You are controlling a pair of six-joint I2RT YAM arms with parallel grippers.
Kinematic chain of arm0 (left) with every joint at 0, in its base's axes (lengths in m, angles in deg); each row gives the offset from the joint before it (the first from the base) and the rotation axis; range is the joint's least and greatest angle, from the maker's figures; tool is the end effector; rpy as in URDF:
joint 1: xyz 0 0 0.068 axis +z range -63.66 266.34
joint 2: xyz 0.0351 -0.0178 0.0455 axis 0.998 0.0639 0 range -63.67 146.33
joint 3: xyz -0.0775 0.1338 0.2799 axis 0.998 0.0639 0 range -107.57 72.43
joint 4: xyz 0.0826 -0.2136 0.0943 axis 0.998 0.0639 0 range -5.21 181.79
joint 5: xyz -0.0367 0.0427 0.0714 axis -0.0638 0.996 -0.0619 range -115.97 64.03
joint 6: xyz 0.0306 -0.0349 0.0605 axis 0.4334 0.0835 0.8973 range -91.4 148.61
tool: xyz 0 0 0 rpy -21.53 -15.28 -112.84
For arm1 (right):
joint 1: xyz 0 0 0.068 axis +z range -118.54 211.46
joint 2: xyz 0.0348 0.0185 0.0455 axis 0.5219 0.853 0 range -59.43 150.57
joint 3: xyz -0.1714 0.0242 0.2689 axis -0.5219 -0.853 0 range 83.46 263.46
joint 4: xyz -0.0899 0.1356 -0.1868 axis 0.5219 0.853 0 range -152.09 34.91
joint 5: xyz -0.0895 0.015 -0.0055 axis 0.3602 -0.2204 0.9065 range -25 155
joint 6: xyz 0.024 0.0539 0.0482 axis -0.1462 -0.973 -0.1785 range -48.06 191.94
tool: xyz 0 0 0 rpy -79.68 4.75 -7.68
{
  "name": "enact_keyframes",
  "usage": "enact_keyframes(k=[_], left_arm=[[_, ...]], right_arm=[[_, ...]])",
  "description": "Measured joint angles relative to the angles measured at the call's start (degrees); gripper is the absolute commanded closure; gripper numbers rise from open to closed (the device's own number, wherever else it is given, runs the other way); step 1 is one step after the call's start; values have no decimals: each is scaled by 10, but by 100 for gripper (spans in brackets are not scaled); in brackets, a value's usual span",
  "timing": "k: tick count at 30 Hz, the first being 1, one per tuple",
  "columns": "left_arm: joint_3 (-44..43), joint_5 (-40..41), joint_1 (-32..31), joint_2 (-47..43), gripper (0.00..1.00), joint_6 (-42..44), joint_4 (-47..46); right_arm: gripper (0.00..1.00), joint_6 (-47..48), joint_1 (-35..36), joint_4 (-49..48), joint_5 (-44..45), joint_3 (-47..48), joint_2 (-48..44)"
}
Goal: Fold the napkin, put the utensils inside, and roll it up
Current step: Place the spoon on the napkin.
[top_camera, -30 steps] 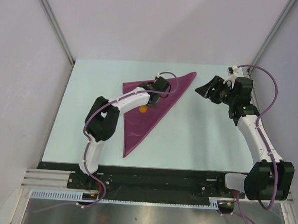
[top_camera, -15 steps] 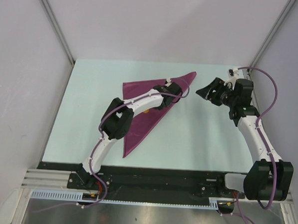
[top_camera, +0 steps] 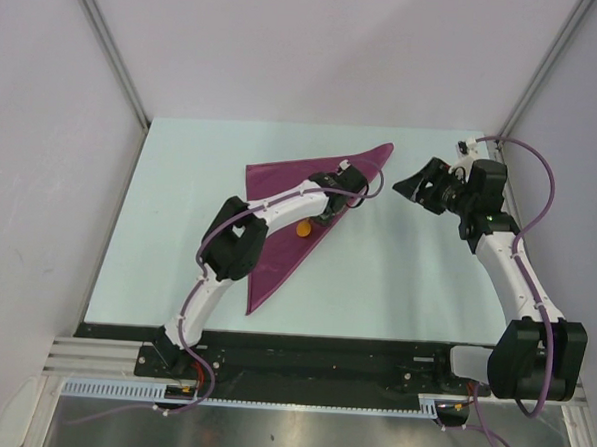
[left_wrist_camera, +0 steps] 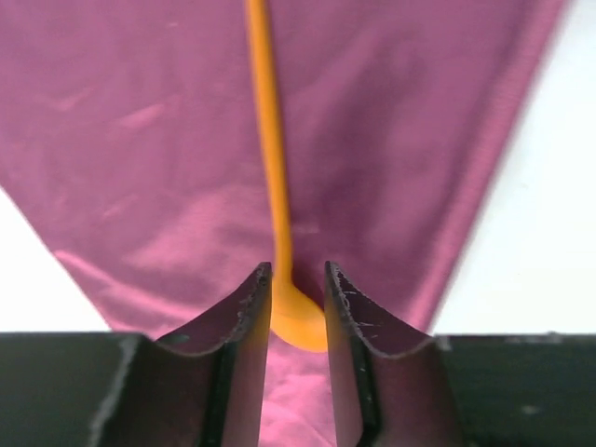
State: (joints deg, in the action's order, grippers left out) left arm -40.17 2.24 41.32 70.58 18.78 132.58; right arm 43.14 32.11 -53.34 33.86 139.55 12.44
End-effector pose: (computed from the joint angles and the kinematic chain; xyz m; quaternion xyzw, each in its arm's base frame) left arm 0.3892 -0.3463 0.1853 0.2470 0.9228 0.1331 0.2640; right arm 0.2780 0.0365 0.3518 0.0563 0.8213 0.3507 0.4464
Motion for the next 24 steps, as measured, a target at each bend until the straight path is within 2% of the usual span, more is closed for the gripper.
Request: enact_keyframes(k=[3, 9, 21, 22, 24], left_arm=[[14, -29, 0, -10, 65, 5, -17], [49, -53, 3, -28, 54, 15, -54], [61, -142, 50, -37, 50, 23, -126], [70, -153, 54, -43, 49, 20, -131], [101, -182, 68, -66, 38, 11, -147]], right_arm=[[32, 0, 0, 0, -2, 0, 0], [32, 0, 0, 1, -3, 0, 1], [32, 2, 0, 7, -2, 0, 21], [32, 2, 0, 6, 0, 0, 27], [32, 4, 0, 0, 3, 0, 44]])
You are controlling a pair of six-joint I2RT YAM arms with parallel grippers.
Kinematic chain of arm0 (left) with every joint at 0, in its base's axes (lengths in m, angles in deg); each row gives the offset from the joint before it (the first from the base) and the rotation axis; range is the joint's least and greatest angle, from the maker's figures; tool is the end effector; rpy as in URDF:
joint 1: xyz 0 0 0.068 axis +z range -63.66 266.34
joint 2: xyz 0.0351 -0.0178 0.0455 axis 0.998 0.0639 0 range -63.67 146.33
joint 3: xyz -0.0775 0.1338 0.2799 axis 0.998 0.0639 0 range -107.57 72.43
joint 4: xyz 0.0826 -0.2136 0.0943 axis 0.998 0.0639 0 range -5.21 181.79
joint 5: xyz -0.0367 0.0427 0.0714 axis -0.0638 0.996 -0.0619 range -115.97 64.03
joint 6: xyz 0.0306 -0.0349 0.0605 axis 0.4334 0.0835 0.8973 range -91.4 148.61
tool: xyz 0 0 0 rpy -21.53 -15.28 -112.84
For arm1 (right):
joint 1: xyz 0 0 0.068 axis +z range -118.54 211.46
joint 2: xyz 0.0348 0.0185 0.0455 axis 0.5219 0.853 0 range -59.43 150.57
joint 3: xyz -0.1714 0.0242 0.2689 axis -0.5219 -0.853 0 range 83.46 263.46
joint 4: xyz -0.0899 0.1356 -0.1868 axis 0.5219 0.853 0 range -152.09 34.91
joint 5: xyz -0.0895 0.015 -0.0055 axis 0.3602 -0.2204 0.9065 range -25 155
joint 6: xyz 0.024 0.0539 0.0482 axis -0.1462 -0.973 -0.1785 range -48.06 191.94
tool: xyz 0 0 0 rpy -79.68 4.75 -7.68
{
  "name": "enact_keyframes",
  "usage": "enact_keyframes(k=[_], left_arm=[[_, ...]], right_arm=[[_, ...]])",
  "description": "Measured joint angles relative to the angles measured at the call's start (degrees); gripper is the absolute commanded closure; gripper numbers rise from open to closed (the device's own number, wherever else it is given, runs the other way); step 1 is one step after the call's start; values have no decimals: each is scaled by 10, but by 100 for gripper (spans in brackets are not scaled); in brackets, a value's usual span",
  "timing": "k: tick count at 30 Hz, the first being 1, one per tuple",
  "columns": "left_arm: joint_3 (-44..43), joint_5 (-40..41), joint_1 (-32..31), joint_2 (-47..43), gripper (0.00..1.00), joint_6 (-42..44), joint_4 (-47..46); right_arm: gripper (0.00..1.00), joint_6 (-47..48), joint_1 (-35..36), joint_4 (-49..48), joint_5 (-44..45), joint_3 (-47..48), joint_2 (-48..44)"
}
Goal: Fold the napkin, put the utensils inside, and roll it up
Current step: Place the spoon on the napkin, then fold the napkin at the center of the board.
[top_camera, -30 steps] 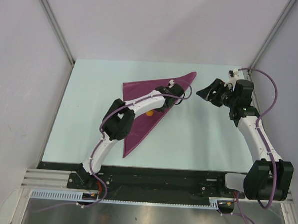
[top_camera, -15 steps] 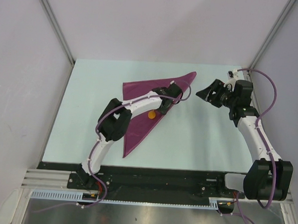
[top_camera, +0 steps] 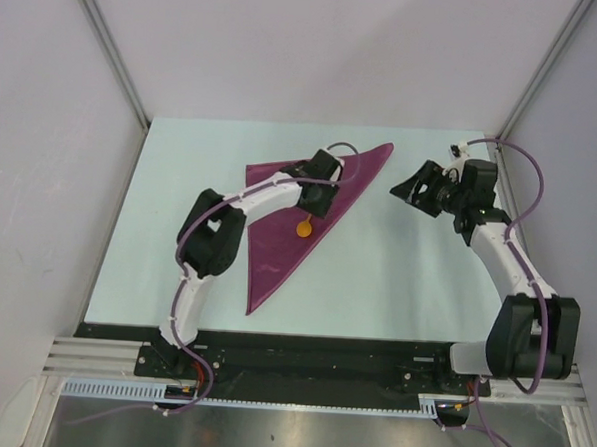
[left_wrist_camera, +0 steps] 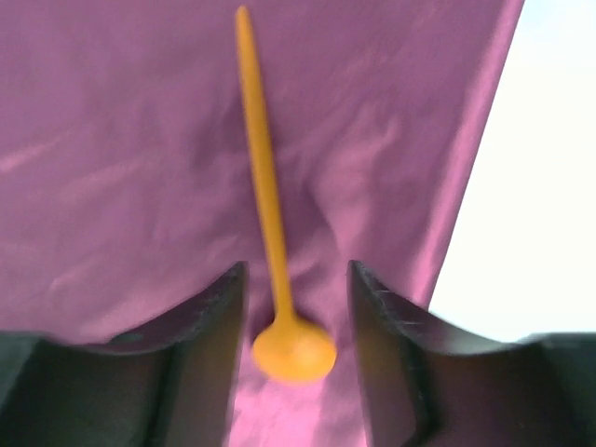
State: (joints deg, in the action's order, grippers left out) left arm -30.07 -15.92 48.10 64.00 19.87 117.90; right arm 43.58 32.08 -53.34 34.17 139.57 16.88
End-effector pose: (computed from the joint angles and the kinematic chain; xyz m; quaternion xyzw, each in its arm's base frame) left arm 0.4132 -0.3112 0.1999 0.2208 0.9328 -0.0312 0.2832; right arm 0.2959 0.0362 0.3311 0.0680 0.8386 0.3442 0.4168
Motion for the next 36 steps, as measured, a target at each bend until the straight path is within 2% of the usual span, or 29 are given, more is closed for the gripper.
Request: enact_keyframes(k=[2, 8, 12, 17, 24, 36], left_arm=[[35, -26, 14, -33, 28, -9, -12], [106, -96, 70, -164, 16, -29, -36], [162, -144, 124, -265, 13, -33, -53], [230, -180, 193, -346, 12, -30, -65], [285, -208, 235, -366, 11, -19, -71], [291, -268, 288, -366, 11, -18, -92]], right_arm=[[34, 2, 0, -7, 3, 5, 35], [36, 12, 0, -27, 5, 71, 184], [37, 10, 0, -56, 4, 140, 283], [39, -6, 0, -89, 0, 271, 422], [41, -40, -21, -99, -2, 422, 574], [43, -89, -35, -99, -3, 604, 714]])
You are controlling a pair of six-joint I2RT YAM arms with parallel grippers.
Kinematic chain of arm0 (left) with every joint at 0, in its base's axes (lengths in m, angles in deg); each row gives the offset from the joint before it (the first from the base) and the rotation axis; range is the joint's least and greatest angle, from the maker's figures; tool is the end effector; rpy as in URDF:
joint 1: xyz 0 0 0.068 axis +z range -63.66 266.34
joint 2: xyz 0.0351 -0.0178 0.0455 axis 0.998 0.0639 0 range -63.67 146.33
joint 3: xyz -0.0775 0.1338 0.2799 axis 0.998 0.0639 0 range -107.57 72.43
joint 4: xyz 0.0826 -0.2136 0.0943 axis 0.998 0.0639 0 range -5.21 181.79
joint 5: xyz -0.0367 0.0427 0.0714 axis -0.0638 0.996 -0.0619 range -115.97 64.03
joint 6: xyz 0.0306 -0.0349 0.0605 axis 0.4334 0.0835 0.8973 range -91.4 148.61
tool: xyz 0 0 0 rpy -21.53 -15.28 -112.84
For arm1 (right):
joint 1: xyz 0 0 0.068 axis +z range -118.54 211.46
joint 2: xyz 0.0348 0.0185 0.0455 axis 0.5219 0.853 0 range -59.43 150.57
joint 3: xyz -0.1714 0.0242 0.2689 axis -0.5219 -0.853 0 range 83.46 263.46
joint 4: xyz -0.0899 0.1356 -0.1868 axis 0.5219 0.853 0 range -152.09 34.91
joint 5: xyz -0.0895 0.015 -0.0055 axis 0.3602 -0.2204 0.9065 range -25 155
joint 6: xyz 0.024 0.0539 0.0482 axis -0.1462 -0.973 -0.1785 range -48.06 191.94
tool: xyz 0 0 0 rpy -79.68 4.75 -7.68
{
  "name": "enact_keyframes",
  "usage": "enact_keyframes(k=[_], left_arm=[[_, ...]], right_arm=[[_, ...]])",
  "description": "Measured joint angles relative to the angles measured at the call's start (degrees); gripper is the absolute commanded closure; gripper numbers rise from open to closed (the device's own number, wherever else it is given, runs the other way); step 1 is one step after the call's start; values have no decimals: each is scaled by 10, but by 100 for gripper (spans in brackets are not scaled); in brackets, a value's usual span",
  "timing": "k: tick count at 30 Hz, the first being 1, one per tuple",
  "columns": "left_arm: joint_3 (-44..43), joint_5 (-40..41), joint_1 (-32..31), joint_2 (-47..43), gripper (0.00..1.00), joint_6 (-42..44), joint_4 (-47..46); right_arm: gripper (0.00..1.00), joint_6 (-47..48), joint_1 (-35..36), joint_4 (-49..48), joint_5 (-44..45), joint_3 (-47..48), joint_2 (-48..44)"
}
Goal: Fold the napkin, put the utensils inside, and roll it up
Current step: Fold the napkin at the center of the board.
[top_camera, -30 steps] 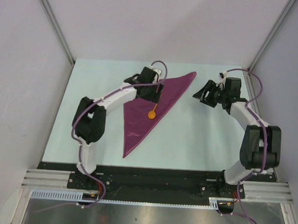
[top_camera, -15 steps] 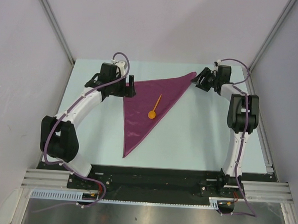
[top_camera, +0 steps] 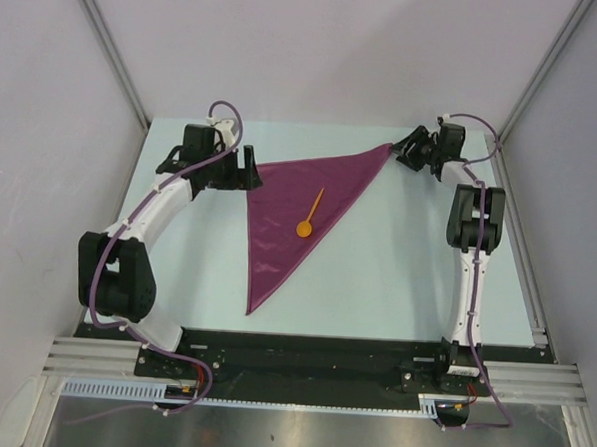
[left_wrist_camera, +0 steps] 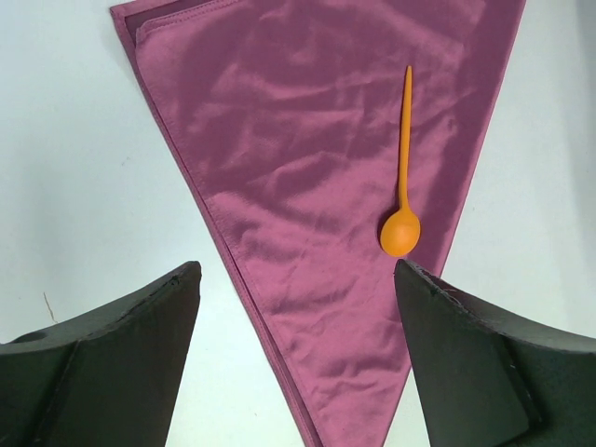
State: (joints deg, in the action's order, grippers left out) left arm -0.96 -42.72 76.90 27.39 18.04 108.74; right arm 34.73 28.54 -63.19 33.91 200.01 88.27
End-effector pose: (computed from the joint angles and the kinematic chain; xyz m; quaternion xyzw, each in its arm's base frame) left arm 0.3570 -0.0782 0.3226 0.0508 0.9030 -0.2013 0.3761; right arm 0.6250 0.0015 0.1479 0.1606 0.8298 0.3637 0.3915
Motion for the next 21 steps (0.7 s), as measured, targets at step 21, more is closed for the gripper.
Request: enact_keyframes(k=[21], left_arm=[[5, -34, 25, 0, 11, -10, -11]], right_arm=[[71, -34, 14, 21, 22, 116, 78]])
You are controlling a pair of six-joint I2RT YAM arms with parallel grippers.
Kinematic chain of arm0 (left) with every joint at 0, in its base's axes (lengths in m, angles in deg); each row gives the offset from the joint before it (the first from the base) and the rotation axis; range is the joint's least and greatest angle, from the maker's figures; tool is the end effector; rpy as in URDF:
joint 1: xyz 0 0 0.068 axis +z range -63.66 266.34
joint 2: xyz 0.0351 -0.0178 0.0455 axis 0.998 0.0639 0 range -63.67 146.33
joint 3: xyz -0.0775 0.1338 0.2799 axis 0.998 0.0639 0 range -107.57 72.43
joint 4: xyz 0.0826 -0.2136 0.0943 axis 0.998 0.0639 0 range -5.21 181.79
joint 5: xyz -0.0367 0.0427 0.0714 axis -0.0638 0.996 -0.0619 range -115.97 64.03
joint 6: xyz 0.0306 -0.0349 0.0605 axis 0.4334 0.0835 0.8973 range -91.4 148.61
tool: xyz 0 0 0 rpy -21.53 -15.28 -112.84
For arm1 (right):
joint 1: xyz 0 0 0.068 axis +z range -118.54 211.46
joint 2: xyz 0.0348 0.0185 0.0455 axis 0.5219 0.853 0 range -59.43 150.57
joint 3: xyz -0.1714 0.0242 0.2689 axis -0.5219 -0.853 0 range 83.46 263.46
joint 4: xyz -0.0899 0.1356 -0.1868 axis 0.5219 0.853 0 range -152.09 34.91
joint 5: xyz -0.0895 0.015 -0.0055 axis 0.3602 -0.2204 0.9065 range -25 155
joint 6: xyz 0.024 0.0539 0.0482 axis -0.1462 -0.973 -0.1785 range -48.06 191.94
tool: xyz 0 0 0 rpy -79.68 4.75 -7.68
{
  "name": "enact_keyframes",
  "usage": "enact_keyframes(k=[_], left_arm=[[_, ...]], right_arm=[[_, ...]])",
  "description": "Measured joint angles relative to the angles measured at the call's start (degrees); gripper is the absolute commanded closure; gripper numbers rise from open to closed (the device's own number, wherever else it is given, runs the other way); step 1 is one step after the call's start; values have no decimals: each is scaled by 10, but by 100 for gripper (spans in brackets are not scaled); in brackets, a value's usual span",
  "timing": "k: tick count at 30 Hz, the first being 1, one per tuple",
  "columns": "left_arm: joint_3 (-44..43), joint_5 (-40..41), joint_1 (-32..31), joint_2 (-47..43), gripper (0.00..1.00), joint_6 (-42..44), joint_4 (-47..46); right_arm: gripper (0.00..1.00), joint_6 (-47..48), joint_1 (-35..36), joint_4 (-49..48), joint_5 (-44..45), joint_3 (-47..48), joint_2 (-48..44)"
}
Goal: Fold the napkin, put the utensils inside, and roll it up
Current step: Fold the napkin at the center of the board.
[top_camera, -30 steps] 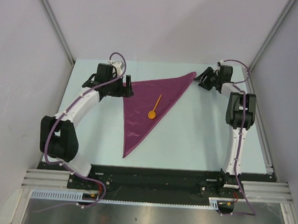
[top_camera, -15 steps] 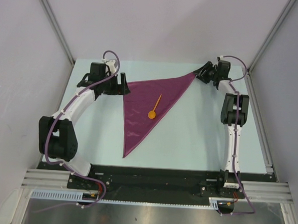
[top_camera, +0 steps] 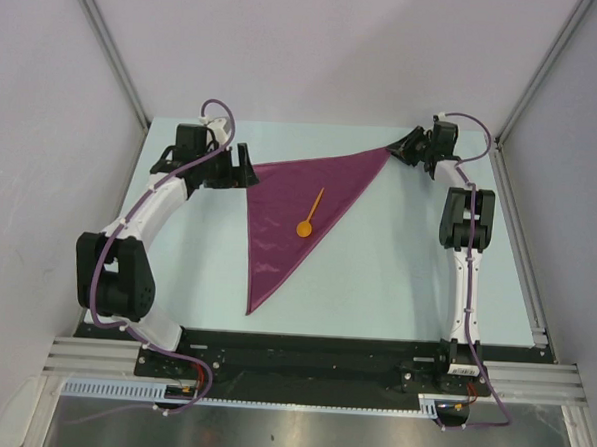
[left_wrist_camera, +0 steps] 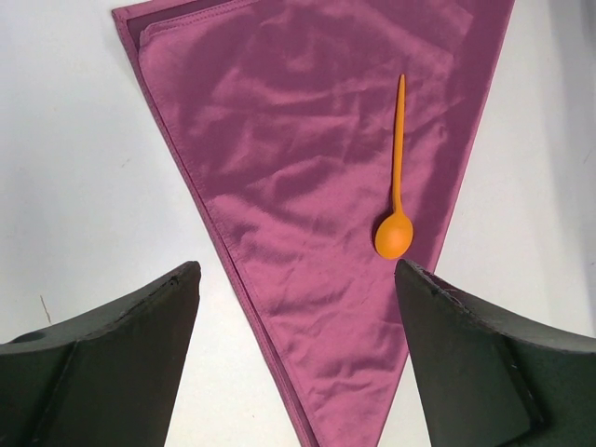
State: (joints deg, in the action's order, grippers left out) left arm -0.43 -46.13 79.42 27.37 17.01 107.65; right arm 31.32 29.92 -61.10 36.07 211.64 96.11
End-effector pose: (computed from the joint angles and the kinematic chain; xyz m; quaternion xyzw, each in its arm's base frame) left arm 0.3594 -0.0661 0.3224 0.0359 0.8983 -0.2229 0.3770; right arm 0.6519 0.0137 0.1284 0.1796 0.8219 0.3681 0.3959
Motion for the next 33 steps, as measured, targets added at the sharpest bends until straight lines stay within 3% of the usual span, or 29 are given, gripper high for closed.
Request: enact_keyframes(k=[16, 21, 33], left_arm=[[0, -12, 10, 0, 10, 0, -1], [0, -13, 12, 0, 10, 0, -1], [5, -16, 15, -16, 10, 0, -1]], right_arm=[[87, -24, 0, -23, -5, -7, 6], [100, -56, 3, -112, -18, -57, 3], [100, -140, 36, -370, -53, -262, -100]])
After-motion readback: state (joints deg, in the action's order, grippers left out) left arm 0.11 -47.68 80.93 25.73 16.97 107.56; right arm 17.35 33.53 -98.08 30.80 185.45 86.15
